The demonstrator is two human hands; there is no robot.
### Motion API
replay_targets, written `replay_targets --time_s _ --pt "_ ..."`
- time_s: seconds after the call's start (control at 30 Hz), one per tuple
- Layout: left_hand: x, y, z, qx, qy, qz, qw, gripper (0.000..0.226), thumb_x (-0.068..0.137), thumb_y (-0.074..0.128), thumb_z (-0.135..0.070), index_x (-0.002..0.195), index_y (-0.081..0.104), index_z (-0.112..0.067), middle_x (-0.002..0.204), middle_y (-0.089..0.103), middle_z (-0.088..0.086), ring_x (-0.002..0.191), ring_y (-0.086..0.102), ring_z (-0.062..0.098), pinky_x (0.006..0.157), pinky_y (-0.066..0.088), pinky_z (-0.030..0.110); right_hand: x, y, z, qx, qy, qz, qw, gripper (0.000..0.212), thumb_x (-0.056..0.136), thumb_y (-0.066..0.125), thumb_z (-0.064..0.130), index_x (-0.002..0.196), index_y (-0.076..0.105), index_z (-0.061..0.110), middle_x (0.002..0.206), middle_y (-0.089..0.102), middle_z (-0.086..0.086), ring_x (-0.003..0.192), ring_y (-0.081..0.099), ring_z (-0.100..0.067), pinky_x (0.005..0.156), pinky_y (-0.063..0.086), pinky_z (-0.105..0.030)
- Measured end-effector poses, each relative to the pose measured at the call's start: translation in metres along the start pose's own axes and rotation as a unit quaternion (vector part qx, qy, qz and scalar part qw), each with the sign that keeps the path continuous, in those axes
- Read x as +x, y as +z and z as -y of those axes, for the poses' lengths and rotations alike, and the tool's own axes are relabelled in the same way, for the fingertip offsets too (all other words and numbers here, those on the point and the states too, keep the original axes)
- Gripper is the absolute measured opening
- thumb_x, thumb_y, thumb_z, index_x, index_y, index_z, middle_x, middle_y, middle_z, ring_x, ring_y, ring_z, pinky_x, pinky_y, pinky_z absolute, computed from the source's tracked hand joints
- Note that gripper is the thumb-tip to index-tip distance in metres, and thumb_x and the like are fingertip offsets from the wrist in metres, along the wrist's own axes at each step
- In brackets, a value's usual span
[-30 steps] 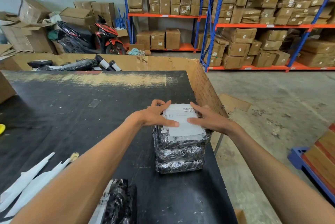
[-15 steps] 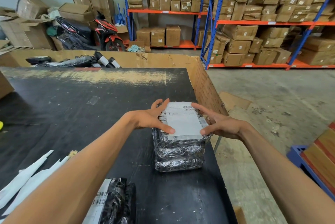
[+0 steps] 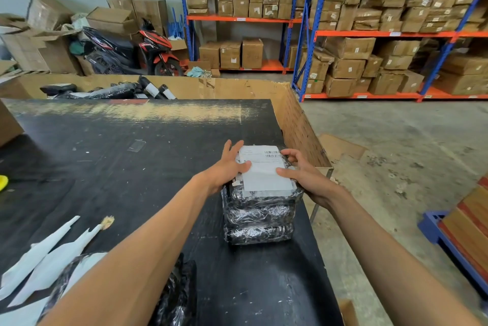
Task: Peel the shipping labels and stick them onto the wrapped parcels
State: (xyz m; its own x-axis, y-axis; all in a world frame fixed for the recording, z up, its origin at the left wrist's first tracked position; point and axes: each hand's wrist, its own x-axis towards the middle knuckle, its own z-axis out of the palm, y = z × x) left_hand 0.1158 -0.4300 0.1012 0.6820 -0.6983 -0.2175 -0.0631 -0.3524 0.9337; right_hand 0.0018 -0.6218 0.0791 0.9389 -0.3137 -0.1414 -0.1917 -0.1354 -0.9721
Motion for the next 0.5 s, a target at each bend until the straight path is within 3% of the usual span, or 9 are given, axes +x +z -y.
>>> replay_targets --time_s 0.07,0.13,0.2,0.27,0.4,0.5 --pt "-0.006 0.005 -0.004 0.0 0.0 -0.039 0.999 0.067 0.104 0.041 -0.028 0.156 -0.002 -0.032 0.161 -0.02 -0.014 0.151 -0.001 0.015 0.122 0.012 0.041 -0.005 0.0 0.0 0.099 0.023 -0.014 0.995 0.067 0.085 0.077 0.011 0.14 0.041 0.025 0.14 0.041 -0.007 0.126 0.052 -0.03 0.107 0.046 -0.051" --pt "-0.012 0.01 -0.003 0.002 -0.012 -0.105 0.994 0.068 0.104 0.033 -0.04 0.156 -0.007 -0.024 0.164 -0.004 -0.005 0.151 0.006 0.02 0.121 0.012 0.038 -0.008 0.004 -0.003 0.131 0.055 -0.044 0.989 0.1 0.062 0.094 0.029 0.144 0.036 0.024 0.14 0.05 -0.011 0.124 0.057 -0.033 0.108 0.045 -0.053" --pt "-0.013 0.014 0.003 0.014 -0.07 -0.154 0.985 0.09 0.089 0.04 -0.066 0.156 0.008 -0.016 0.163 0.019 0.004 0.147 0.023 0.029 0.12 0.021 0.045 -0.009 0.008 -0.013 0.138 0.081 -0.075 0.984 0.13 0.031 0.099 0.053 0.141 0.041 0.016 0.137 0.058 -0.011 0.124 0.058 -0.031 0.11 0.043 -0.053" --pt "-0.018 0.018 0.006 0.062 -0.123 -0.151 0.979 0.108 0.069 0.041 -0.082 0.151 0.027 -0.013 0.157 0.031 0.009 0.141 0.032 0.034 0.115 0.029 0.051 -0.011 0.013 -0.019 0.106 0.092 -0.097 0.985 0.12 0.029 0.094 0.066 0.127 0.056 0.009 0.127 0.067 -0.008 0.119 0.061 -0.026 0.108 0.045 -0.049" --pt "-0.036 0.035 0.001 0.105 -0.145 -0.175 0.968 0.075 0.096 0.041 -0.053 0.15 0.023 -0.004 0.157 0.021 0.018 0.143 0.025 0.039 0.116 0.026 0.049 -0.018 0.018 -0.007 0.046 0.097 -0.122 0.987 0.086 0.044 0.086 0.061 0.111 0.065 0.011 0.111 0.074 -0.009 0.107 0.068 -0.029 0.1 0.052 -0.048" --pt "-0.046 0.04 -0.005 0.067 -0.102 -0.2 0.972 0.066 0.093 0.044 -0.047 0.143 0.037 -0.004 0.148 0.042 0.015 0.133 0.041 0.036 0.112 0.033 0.048 -0.031 0.024 0.011 0.039 0.08 -0.132 0.987 0.058 0.07 0.085 0.043 0.113 0.058 0.016 0.112 0.072 -0.009 0.106 0.068 -0.03 0.085 0.054 -0.042"
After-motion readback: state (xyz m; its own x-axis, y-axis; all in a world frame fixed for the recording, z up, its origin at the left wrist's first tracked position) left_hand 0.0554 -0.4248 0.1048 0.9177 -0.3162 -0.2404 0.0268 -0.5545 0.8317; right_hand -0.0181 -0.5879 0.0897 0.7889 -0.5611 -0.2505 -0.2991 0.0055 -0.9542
